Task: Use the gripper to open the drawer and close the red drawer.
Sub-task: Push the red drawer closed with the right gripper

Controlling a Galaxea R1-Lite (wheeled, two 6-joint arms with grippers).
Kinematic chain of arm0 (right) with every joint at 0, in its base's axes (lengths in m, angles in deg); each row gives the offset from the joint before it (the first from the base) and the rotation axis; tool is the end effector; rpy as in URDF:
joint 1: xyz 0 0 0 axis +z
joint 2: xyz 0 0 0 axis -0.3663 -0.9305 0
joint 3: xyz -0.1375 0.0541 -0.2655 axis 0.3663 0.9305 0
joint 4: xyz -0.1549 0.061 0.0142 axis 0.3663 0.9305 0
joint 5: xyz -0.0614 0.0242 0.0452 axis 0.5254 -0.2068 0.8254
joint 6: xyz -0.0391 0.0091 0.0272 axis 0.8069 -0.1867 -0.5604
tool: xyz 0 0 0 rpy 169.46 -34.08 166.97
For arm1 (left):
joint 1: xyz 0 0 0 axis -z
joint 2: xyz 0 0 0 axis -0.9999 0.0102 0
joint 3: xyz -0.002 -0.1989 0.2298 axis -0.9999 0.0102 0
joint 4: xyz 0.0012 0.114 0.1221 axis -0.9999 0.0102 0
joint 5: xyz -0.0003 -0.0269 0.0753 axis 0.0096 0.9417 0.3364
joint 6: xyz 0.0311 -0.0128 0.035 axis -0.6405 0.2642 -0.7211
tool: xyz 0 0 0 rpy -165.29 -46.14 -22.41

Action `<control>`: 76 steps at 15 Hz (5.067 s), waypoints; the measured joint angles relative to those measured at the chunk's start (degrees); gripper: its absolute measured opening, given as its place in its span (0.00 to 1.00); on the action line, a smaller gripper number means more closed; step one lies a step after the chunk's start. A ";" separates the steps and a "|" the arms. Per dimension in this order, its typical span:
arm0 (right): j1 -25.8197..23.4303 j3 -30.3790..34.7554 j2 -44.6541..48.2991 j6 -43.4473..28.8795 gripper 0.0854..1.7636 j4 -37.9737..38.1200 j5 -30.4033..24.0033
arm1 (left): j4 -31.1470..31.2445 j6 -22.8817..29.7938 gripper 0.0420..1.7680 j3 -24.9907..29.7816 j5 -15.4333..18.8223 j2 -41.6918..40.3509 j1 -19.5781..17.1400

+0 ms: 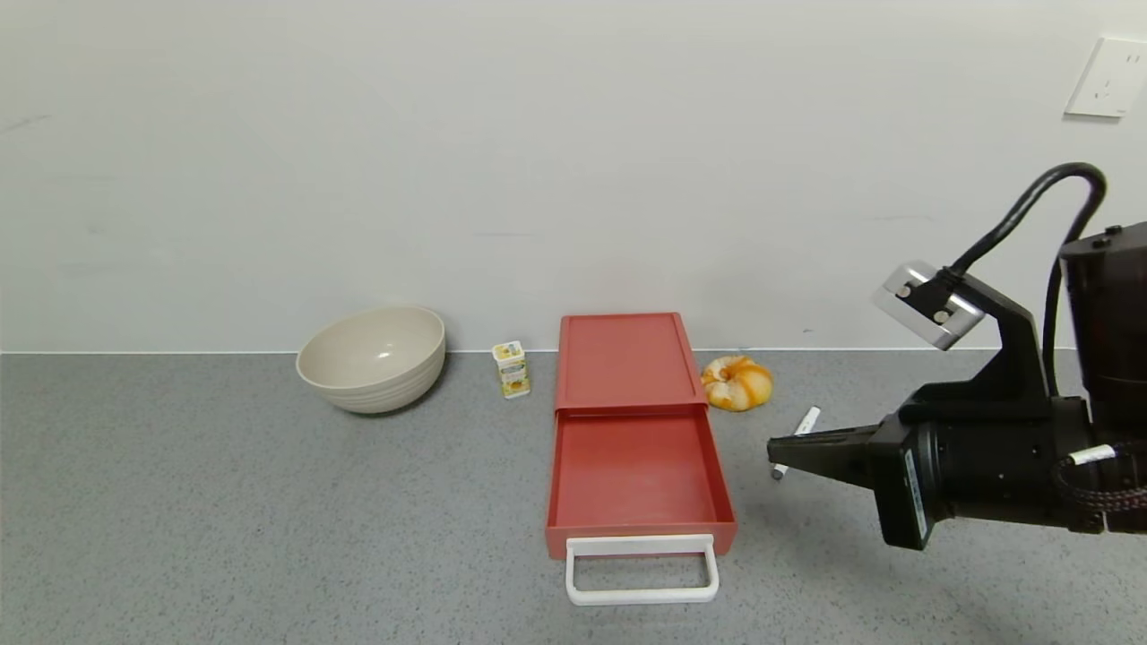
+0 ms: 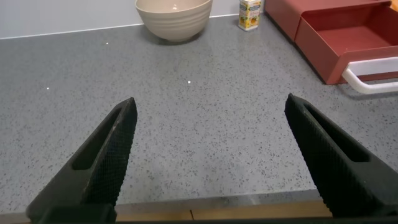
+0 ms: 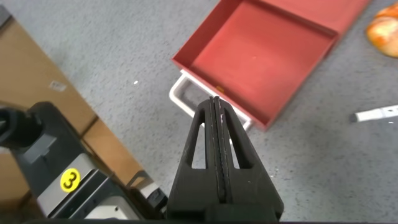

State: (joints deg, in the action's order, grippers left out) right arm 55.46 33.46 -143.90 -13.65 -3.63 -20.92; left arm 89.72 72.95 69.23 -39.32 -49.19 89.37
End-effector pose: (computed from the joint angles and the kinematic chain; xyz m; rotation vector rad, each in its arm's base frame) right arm 0.1941 0.1449 0.2352 0.0389 0.5520 0.7824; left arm -0.0265 -0.0007 0.0750 0.0473 0.0014 -0.0116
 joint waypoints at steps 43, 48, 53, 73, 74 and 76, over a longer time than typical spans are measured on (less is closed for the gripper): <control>9.46 -19.87 -34.95 -12.04 0.02 16.88 13.41 | 0.06 0.09 0.97 0.00 -0.09 0.00 -0.02; 9.46 -20.83 -36.39 -12.00 0.02 16.55 13.48 | 0.74 0.11 0.97 0.00 -0.09 0.00 -0.02; 9.40 -22.82 -37.16 -11.63 0.02 16.01 14.99 | 0.00 0.18 0.97 0.00 -0.11 0.00 -0.02; 3.34 -37.10 -45.70 -5.90 0.02 8.53 18.19 | 0.00 0.09 0.97 0.00 -0.09 0.00 0.00; 2.93 -37.95 -46.19 -5.84 0.02 8.51 18.21 | 0.00 0.11 0.97 0.00 -0.09 0.00 -0.05; 2.77 -38.89 -46.93 -5.40 0.02 8.53 18.21 | 0.00 0.11 0.97 0.00 -0.09 0.00 0.00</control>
State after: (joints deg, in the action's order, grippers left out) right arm 58.23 -5.43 -190.83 -19.05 4.90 -2.70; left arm 89.72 73.05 69.23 -39.41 -49.19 89.37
